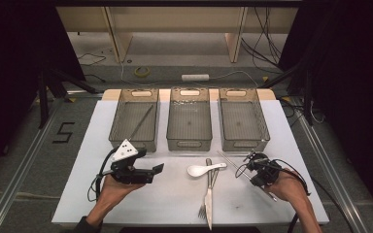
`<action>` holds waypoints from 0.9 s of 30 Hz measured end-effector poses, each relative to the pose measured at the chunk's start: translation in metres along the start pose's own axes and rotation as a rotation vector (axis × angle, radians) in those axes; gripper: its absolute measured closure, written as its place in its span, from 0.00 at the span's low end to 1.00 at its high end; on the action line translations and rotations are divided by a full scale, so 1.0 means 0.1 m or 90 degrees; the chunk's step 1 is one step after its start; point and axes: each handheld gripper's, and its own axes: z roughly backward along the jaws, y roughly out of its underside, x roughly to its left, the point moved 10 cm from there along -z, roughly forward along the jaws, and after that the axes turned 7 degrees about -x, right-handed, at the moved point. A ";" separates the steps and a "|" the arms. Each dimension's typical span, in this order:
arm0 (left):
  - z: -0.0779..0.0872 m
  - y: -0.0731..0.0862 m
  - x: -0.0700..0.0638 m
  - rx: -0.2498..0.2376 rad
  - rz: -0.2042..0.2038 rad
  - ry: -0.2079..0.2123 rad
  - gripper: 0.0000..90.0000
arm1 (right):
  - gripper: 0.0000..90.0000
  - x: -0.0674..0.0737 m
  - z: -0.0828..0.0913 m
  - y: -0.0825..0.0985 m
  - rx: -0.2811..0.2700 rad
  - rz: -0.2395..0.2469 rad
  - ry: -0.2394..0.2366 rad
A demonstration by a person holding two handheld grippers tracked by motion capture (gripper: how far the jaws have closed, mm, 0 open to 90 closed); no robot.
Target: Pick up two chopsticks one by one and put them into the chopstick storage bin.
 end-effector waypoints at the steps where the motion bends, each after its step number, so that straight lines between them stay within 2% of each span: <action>1: 0.00 0.00 0.00 0.000 0.000 0.000 0.17 | 0.96 0.00 0.02 -0.01 -0.005 0.002 -0.003; 6: -0.02 0.01 -0.02 0.011 -0.009 0.015 0.17 | 0.96 0.06 0.18 -0.08 -0.038 0.016 -0.008; 7: -0.03 0.02 -0.03 0.016 -0.009 0.021 0.17 | 0.96 0.08 0.21 -0.11 -0.047 0.027 -0.009; 12: -0.07 0.01 -0.17 0.022 -0.027 0.048 0.17 | 0.96 0.34 0.32 -0.27 -0.078 0.080 -0.036; 14: -0.08 -0.01 -0.24 0.022 -0.039 0.059 0.17 | 0.96 0.43 0.34 -0.34 -0.087 0.102 -0.043; 19: -0.12 -0.04 -0.35 0.025 -0.067 0.079 0.17 | 0.96 0.63 0.32 -0.44 -0.084 0.145 -0.065; 24: -0.18 -0.07 -0.47 0.039 -0.097 0.120 0.17 | 0.96 0.79 0.27 -0.55 -0.086 0.199 -0.078; 27: -0.21 -0.05 -0.55 0.056 -0.126 0.131 0.18 | 0.96 0.90 0.26 -0.62 -0.092 0.224 -0.081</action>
